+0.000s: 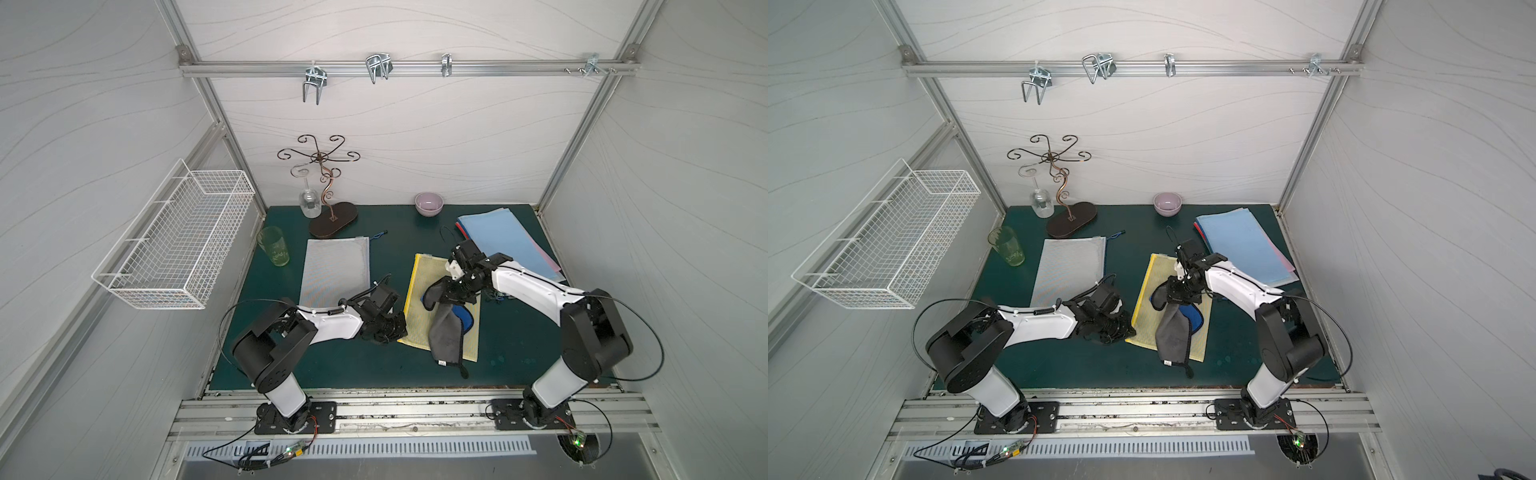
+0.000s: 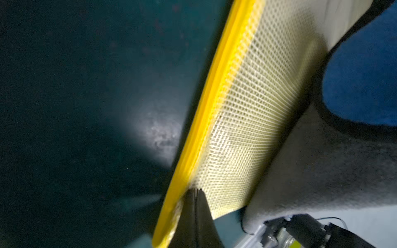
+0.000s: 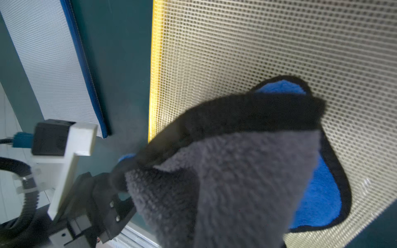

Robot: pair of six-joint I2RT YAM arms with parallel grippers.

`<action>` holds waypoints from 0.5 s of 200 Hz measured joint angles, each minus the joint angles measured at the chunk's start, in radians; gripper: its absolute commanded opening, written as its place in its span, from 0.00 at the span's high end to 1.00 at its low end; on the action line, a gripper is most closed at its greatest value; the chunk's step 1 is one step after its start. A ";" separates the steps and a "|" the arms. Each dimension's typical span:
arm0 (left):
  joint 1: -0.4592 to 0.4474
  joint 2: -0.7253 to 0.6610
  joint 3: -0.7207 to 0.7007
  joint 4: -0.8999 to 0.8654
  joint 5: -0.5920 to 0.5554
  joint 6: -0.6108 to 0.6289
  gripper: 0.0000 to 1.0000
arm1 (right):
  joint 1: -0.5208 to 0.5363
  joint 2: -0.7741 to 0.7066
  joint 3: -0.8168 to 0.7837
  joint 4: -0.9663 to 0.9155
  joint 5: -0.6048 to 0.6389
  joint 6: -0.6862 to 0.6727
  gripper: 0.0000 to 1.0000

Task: Wipe the document bag
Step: Wipe the dirt from the document bag.

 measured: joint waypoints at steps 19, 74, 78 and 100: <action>0.005 0.001 0.000 -0.001 0.002 -0.022 1.00 | 0.001 0.098 0.063 0.011 -0.024 -0.021 0.98; 0.011 0.000 -0.003 0.005 0.004 -0.055 1.00 | 0.002 0.453 0.346 0.042 -0.146 -0.069 1.00; 0.011 -0.001 -0.005 0.006 0.003 -0.055 1.00 | 0.010 0.454 0.346 0.050 -0.150 -0.072 1.00; 0.011 -0.007 -0.016 0.021 0.002 -0.056 1.00 | 0.082 0.425 0.283 0.093 -0.166 -0.071 1.00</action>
